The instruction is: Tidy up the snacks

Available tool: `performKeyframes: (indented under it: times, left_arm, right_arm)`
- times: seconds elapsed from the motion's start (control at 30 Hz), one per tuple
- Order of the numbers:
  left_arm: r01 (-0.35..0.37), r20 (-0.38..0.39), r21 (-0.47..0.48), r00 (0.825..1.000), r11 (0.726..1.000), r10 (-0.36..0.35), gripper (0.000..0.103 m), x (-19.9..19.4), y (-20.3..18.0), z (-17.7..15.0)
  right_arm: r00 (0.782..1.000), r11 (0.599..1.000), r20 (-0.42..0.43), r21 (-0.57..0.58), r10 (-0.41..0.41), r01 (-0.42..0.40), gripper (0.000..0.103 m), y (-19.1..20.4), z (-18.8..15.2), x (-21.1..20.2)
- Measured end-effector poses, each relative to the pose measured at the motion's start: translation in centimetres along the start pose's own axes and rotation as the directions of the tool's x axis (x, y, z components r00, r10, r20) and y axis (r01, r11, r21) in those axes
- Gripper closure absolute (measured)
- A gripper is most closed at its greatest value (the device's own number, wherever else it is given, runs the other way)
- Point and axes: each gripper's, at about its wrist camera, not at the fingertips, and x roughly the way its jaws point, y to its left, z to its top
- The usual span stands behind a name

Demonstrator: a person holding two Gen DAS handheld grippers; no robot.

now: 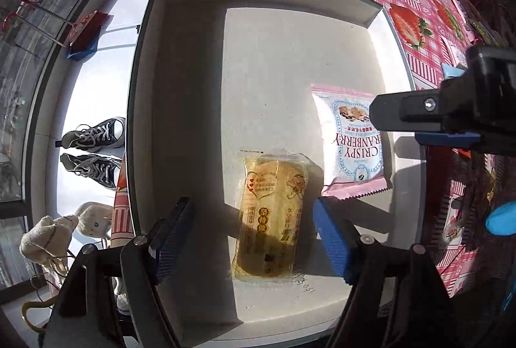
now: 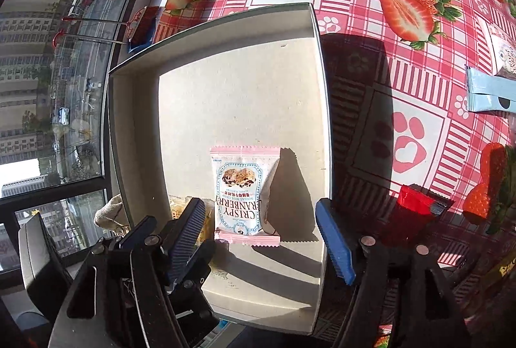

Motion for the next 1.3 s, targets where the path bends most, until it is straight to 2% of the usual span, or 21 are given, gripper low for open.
performKeyframes:
  times: [0.1, 0.2, 0.27, 0.33, 0.4, 0.43, 0.5, 0.57, 0.63, 0.77, 0.87, 0.93, 1.0, 1.13, 1.23, 1.27, 1.3]
  left_arm:
    - [0.038, -0.015, 0.037, 0.999, 0.999, -0.038, 0.023, 1.1, 0.0, 0.6]
    - [-0.013, 0.011, 0.138, 1.000, 0.990, 0.012, 0.024, 1.6, -0.9, 1.7]
    - [-0.058, 0.024, 0.205, 0.998, 0.977, 0.054, 0.024, 1.8, -1.3, 2.4]
    - [-0.060, 0.026, 0.230, 0.998, 0.971, 0.056, 0.024, 1.7, -1.1, 2.7]
    - [-0.046, 0.017, 0.252, 0.999, 0.967, 0.043, 0.024, 1.2, -0.8, 2.5]
    - [-0.049, 0.025, 0.266, 0.999, 0.963, 0.044, 0.024, 0.7, -0.9, 2.2]
    - [-0.042, 0.040, 0.298, 0.999, 0.954, 0.031, 0.024, -0.6, -1.4, 1.3]
    - [-0.011, 0.050, 0.327, 0.999, 0.945, -0.006, 0.024, -1.8, -2.8, 0.8]
    - [0.013, 0.058, 0.354, 0.998, 0.935, -0.036, 0.023, -2.6, -4.7, 0.8]
    - [0.073, 0.047, 0.394, 0.994, 0.916, -0.100, 0.023, -3.8, -9.8, 0.7]
    - [0.103, 0.041, 0.411, 0.991, 0.906, -0.131, 0.023, -4.6, -13.7, 1.1]
    - [0.126, 0.027, 0.413, 0.988, 0.902, -0.150, 0.023, -4.6, -16.2, 1.6]
    - [0.127, 0.020, 0.411, 0.989, 0.903, -0.148, 0.023, -4.5, -18.5, 2.6]
    - [0.158, 0.010, 0.357, 0.985, 0.921, -0.173, 0.023, -4.1, -21.2, 5.6]
    - [0.185, -0.004, 0.286, 0.981, 0.940, -0.191, 0.023, -3.5, -22.3, 8.2]
    - [0.195, -0.012, 0.257, 0.980, 0.947, -0.198, 0.023, -3.2, -22.5, 9.0]
    - [0.203, -0.020, 0.224, 0.979, 0.953, -0.204, 0.023, -2.9, -22.6, 9.7]
  right_arm:
    - [1.000, 0.996, 0.016, 0.088, -0.015, 0.014, 0.030, -2.1, 0.2, -0.2]
    - [0.997, 0.987, 0.033, 0.151, -0.065, 0.059, 0.030, -4.1, 0.2, -1.4]
    - [0.999, 0.985, 0.037, 0.175, -0.006, 0.000, 0.030, -4.5, -0.2, -2.0]
    - [0.998, 0.986, 0.055, 0.163, 0.016, -0.024, 0.030, -4.7, -0.1, -2.2]
    - [0.996, 0.991, 0.088, 0.131, -0.015, 0.004, 0.006, -5.2, -0.7, -4.2]
    - [0.993, 0.992, 0.111, 0.122, -0.032, 0.018, 0.002, -5.4, -0.9, -5.1]
    - [0.986, 0.992, 0.152, 0.121, -0.065, 0.047, 0.002, -6.7, -1.4, -6.7]
    - [0.978, 0.981, 0.160, 0.163, -0.132, 0.106, 0.002, -8.6, -1.8, -7.1]
    - [0.968, 0.960, 0.154, 0.230, -0.198, 0.160, 0.002, -11.8, -2.4, -8.1]
    - [0.953, 0.912, 0.131, 0.349, -0.275, 0.215, 0.002, -19.3, -2.7, -11.0]
    - [0.931, 0.896, 0.145, 0.353, -0.335, 0.268, 0.002, -23.4, -0.8, -13.5]
    - [0.913, 0.892, 0.164, 0.333, -0.375, 0.306, 0.002, -25.1, 1.6, -14.7]
    - [0.904, 0.895, 0.181, 0.309, -0.387, 0.321, 0.002, -26.7, 4.1, -16.0]
    - [0.884, 0.898, 0.212, 0.247, -0.417, 0.364, 0.002, -28.8, 9.6, -17.5]
    - [0.874, 0.897, 0.217, 0.190, -0.435, 0.400, 0.002, -29.5, 12.9, -17.1]
    - [0.869, 0.894, 0.220, 0.166, -0.444, 0.415, 0.004, -29.5, 13.8, -16.9]
    - [0.862, 0.891, 0.226, 0.138, -0.454, 0.434, 0.013, -29.4, 14.7, -16.6]
